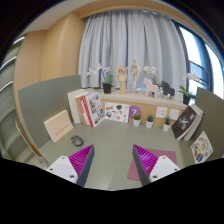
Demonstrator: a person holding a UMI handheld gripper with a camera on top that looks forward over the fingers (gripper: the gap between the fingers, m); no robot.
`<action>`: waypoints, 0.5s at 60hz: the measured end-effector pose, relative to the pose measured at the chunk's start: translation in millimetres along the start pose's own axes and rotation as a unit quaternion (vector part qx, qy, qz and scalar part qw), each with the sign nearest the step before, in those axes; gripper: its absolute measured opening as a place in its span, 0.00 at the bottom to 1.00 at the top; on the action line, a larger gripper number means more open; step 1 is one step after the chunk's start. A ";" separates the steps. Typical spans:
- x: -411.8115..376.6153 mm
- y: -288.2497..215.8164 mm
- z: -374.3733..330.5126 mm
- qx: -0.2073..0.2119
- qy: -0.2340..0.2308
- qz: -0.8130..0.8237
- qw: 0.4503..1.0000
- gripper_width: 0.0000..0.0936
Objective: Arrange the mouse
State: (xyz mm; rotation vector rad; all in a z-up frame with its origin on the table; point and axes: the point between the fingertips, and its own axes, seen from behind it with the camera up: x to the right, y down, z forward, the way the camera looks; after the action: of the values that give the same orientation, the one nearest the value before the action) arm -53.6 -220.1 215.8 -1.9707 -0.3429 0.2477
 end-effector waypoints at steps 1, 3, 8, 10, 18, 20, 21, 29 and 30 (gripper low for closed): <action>0.2 3.3 -0.5 -0.004 0.003 0.005 1.000 0.82; 0.2 12.7 0.0 -0.010 0.011 0.014 1.000 0.82; -9.1 35.0 0.5 -0.030 0.031 0.031 0.999 0.82; -12.9 52.6 6.6 -0.037 0.034 0.037 0.998 0.82; -48.2 100.0 26.2 -0.079 0.066 0.049 0.993 0.82; -55.0 109.7 29.2 -0.090 0.067 0.052 0.992 0.82; -65.6 114.3 34.8 -0.095 0.073 0.055 0.991 0.82; -121.7 141.1 62.5 -0.130 0.090 0.080 0.984 0.82; -129.6 143.6 66.7 -0.134 0.091 0.084 0.983 0.82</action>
State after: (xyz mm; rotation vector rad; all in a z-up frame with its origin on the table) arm -178.5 -264.3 59.9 -2.2726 -0.0933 0.1312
